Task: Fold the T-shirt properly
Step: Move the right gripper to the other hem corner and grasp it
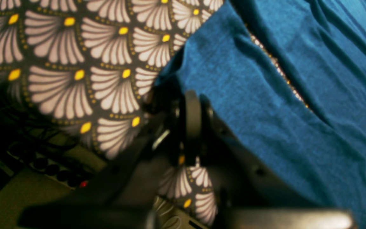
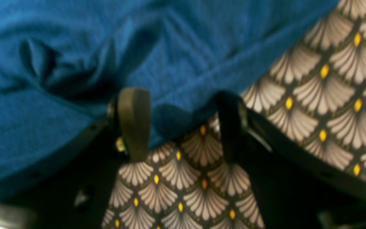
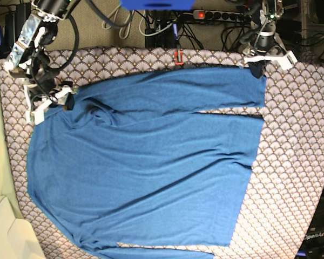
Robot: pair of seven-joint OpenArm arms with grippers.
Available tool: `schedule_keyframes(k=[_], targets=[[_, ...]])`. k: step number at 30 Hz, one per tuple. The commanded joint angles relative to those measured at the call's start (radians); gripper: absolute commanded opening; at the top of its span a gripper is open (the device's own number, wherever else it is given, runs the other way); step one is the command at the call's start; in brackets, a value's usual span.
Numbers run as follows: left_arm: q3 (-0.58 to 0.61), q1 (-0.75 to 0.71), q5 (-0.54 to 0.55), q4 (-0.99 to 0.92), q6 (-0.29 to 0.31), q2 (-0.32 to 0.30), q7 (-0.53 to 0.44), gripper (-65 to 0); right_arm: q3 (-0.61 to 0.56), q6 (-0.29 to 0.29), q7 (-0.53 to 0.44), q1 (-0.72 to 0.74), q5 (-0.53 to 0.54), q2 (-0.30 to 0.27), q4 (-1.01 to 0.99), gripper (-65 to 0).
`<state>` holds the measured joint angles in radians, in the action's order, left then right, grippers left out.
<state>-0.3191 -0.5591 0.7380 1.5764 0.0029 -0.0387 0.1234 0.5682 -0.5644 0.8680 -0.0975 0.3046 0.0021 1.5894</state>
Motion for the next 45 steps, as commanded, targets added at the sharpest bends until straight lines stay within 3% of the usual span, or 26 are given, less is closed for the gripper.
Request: schedule_keyframes(k=[1,6,16,23,34,45], targets=[[0.001,-0.006,-0.001,0.012,-0.001,-0.005,-0.003,-64.7,0.002,-0.009,-0.013,0.008,0.014,-0.009,0.016,-35.8],[0.001,-0.006,-0.001,0.012,-0.001,-0.003,-0.003,-64.7,0.002,-0.009,-0.013,0.022,0.012,-0.014,-0.016,-42.5],[0.001,-0.006,-0.001,0.014,-0.001,-0.005,-0.003,-64.7,0.002,-0.009,-0.020,0.022,0.012,-0.015,-0.073,-49.8],[0.001,-0.006,-0.001,0.014,-0.001,-0.003,-0.003,-64.7,0.002,-0.010,-0.014,0.023,0.012,-0.037,-0.065,-65.0],[0.001,0.009,-0.001,0.032,-0.001,-0.002,-0.003,-64.7,0.008,-0.010,-0.014,0.023,0.014,-0.075,-0.034,-65.0],[0.001,0.050,-0.001,0.071,-0.002,-0.002,-0.001,-64.7,0.005,-0.010,-0.013,0.018,0.014,-0.073,0.027,-65.0]])
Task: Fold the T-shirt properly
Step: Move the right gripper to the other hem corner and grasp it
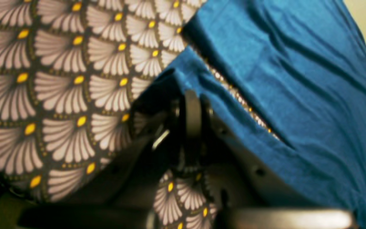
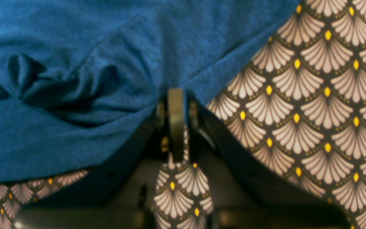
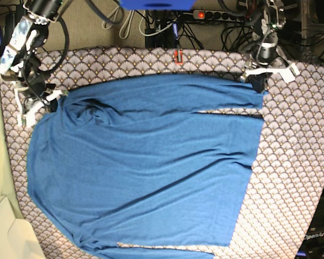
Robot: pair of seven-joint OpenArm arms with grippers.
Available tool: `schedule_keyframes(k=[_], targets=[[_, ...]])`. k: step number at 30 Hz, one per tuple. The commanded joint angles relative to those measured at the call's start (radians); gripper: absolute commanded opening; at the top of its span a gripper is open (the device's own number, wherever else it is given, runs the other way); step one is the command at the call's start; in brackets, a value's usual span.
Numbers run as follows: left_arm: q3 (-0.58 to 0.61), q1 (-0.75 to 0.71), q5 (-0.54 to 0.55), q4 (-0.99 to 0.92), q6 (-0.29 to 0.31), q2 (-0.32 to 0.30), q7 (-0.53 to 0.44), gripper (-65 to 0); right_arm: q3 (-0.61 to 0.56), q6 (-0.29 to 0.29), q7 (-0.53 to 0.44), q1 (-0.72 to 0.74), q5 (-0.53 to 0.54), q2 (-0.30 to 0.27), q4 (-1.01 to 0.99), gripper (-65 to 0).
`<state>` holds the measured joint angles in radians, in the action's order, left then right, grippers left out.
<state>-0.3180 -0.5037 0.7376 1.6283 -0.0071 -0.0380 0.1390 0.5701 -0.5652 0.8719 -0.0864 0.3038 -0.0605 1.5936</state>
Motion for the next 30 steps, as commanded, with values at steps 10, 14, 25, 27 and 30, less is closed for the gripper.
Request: schedule_keyframes(k=[10,14,25,27,30], targets=[[0.000,-0.006,0.000,0.019,0.008,0.003,-0.017,-64.7,0.005,-0.008,-0.016,-0.019,0.015,-0.002,0.014,-60.4],[0.000,-0.006,0.000,0.019,0.008,0.003,-0.017,-64.7,0.005,-0.008,-0.016,-0.019,0.013,0.008,0.014,-46.9],[0.000,-0.006,0.000,0.019,0.008,0.003,-0.017,-64.7,0.003,-0.008,-0.016,-0.014,0.013,0.011,0.012,-35.1],[0.000,-0.006,0.000,0.019,0.008,0.003,-0.017,-64.7,0.003,-0.008,-0.016,-0.013,0.013,0.017,0.012,-35.0],[0.000,-0.005,0.000,0.019,0.008,0.003,-0.017,-64.7,0.005,-0.008,-0.016,-0.011,0.013,0.023,0.012,-35.0]])
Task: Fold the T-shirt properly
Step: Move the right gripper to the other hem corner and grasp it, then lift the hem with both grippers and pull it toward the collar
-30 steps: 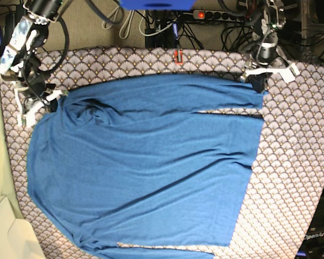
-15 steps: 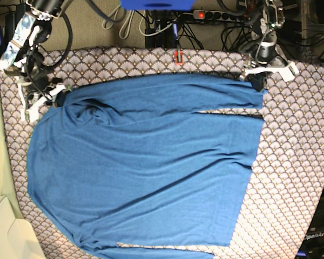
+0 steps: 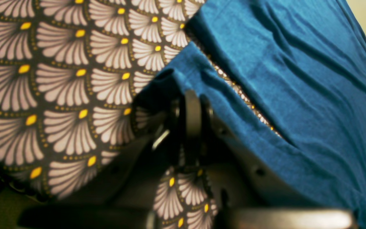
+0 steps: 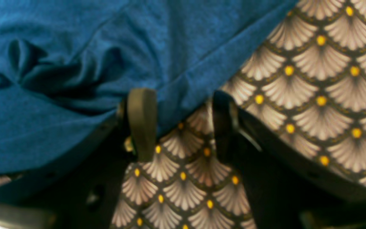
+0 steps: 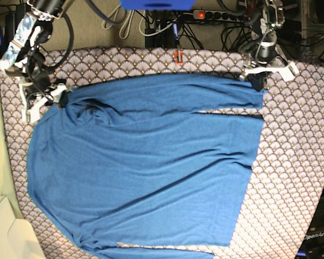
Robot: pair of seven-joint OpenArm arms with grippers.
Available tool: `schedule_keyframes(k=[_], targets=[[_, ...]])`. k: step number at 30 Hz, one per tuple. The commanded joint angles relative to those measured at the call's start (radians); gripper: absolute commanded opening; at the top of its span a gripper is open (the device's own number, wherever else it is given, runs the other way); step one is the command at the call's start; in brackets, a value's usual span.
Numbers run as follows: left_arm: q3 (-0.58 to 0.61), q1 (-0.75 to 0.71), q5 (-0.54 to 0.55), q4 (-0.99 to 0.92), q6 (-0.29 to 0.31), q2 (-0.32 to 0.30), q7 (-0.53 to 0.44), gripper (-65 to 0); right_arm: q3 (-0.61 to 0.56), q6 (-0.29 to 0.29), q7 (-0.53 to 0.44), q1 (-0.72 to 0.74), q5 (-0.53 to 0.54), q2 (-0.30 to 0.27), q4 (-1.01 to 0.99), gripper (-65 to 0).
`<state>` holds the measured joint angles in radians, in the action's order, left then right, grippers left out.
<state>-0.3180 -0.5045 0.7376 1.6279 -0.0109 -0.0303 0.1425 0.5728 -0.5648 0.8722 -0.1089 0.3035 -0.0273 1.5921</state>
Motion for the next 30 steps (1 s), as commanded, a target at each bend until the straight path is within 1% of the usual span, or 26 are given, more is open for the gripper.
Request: schedule_keyframes(k=[1,7,18,20,21,22,25,26,30], targets=[[0.000,-0.004,0.000,0.019,0.012,-0.004,-0.020,-64.7,0.002,-0.008,-0.017,0.011,0.013,-0.010,0.009,-35.0],[0.000,-0.004,0.000,0.019,0.012,-0.004,-0.020,-64.7,0.002,-0.008,-0.025,0.039,0.013,-0.016,-0.082,-35.1],[0.000,-0.004,0.000,0.019,0.012,-0.004,-0.020,-64.7,0.002,-0.008,-0.026,0.041,0.013,-0.016,-0.083,-35.6],[0.000,-0.004,0.000,0.019,0.012,-0.004,-0.020,-64.7,0.002,-0.008,-0.026,0.041,0.013,-0.016,-0.085,-39.2],[0.000,-0.004,0.000,0.019,0.012,-0.004,-0.020,-64.7,0.002,-0.008,-0.026,0.041,0.013,-0.016,-0.086,-42.6],[0.000,-0.004,0.000,0.019,0.012,-0.004,-0.020,-64.7,0.002,-0.008,-0.026,0.041,0.013,-0.016,-0.086,-46.5],[0.000,-0.004,0.000,0.019,0.012,-0.004,-0.020,-64.7,0.002,-0.008,-0.026,0.042,0.013,-0.016,-0.086,-61.7],[0.000,-0.004,0.001,0.019,0.012,-0.004,-0.020,-64.7,0.002,-0.008,-0.026,0.042,0.013,-0.016,-0.086,-65.0],[0.001,-0.004,0.004,0.019,0.012,-0.004,-0.020,-64.7,0.002,-0.008,-0.026,0.042,0.013,-0.016,-0.082,-64.8]])
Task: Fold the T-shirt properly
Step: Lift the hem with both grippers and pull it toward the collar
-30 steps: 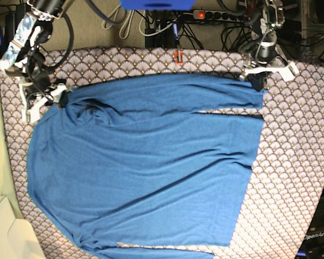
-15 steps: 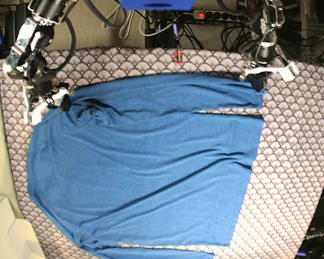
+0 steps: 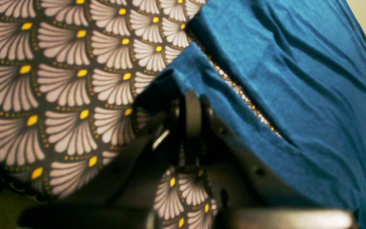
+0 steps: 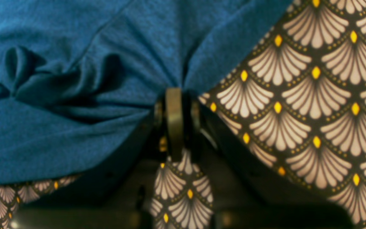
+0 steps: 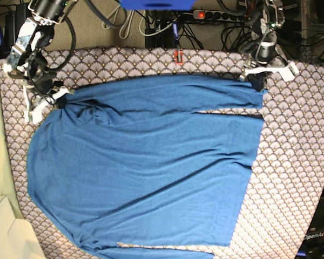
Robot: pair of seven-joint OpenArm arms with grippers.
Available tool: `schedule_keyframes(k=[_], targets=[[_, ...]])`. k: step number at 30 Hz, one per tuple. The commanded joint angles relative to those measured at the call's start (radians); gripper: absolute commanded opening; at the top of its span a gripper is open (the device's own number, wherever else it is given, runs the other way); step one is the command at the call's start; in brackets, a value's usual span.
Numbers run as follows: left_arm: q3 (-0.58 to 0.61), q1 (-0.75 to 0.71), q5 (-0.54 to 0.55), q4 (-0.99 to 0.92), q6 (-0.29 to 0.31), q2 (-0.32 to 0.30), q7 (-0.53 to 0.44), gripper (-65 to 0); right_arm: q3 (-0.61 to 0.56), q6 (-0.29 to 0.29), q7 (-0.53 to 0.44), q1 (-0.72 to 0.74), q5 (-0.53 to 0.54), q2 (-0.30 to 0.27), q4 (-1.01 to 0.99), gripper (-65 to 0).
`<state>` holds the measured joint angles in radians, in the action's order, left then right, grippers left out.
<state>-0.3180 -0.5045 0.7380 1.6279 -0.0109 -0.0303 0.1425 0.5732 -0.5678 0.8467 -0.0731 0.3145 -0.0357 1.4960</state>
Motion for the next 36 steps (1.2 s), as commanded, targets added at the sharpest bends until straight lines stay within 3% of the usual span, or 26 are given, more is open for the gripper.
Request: schedule_keyframes(k=[1,13,19,33,36], targets=[[0.001,-0.003,0.005,0.019,0.012,-0.004,-0.020,-64.7,0.001,-0.005,0.000,0.006,0.002,-0.008,0.015,-64.8],[0.039,0.051,-0.001,0.031,0.009,-0.012,-0.020,-64.6,0.000,-0.005,0.007,0.005,0.004,-0.026,0.067,-64.8],[0.075,0.073,-0.001,0.031,-0.079,-0.013,-0.020,-64.6,0.001,-0.005,0.009,0.005,0.004,-0.028,0.088,-64.8],[0.078,0.122,-0.001,0.028,-0.082,-0.015,-0.019,-64.6,0.001,-0.005,0.009,0.029,0.004,-0.030,0.093,-65.0],[0.073,0.142,-0.001,0.030,-0.082,-0.015,0.027,-64.6,0.001,-0.005,0.009,0.042,0.004,-0.030,0.093,-65.0]])
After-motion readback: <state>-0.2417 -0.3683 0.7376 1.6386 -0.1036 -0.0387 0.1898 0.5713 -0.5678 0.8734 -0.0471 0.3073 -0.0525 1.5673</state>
